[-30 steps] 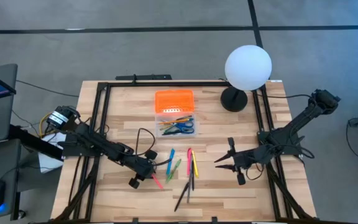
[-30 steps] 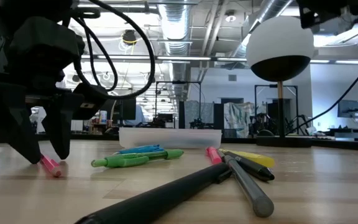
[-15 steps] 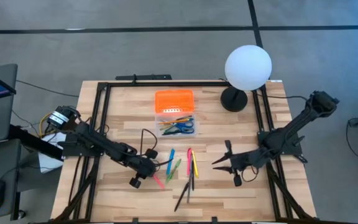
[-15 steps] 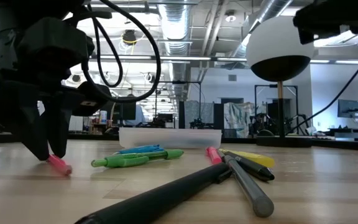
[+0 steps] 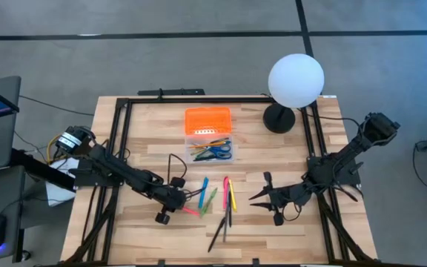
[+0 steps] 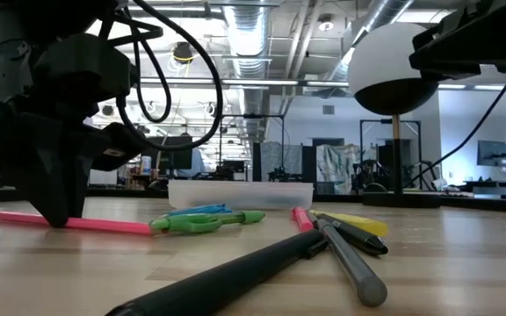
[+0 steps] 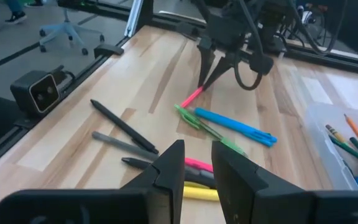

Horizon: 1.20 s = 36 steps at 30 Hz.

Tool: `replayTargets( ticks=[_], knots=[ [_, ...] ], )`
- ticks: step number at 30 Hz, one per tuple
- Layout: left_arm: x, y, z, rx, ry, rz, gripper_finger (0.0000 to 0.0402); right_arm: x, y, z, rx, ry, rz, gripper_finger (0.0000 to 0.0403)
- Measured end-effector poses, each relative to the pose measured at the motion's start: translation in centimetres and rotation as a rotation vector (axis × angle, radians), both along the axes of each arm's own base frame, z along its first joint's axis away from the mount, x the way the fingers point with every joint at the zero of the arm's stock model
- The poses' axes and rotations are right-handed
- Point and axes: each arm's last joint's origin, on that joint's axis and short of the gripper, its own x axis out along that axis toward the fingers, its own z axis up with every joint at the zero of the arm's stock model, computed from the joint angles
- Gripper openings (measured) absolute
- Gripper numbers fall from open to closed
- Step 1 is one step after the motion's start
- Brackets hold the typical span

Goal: Pick & place school supplies into a supply box
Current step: Put the pink pencil into the supply box

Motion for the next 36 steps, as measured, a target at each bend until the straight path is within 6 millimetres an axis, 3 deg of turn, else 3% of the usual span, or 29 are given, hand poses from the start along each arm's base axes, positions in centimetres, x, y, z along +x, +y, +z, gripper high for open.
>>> replayTargets(
  ticks=[21, 31, 36],
  knots=[
    [-1.1, -0.3, -0.4, -0.005, 0.138, 0.084, 0.0052, 0.1, 0.0, 0.2, 0.011, -0.013, -0.001, 0.0075],
    [-1.5, -0.3, 0.5, 0.007, 0.298, 0.124, 0.0010, 0.1, 0.0, 0.2, 0.011, -0.012, -0.001, 0.0075],
    [-1.8, -0.2, 0.5, -0.006, 0.359, 0.169, 0.0016, 0.1, 0.0, 0.1, 0.011, -0.011, 0.000, 0.0075]
  ],
)
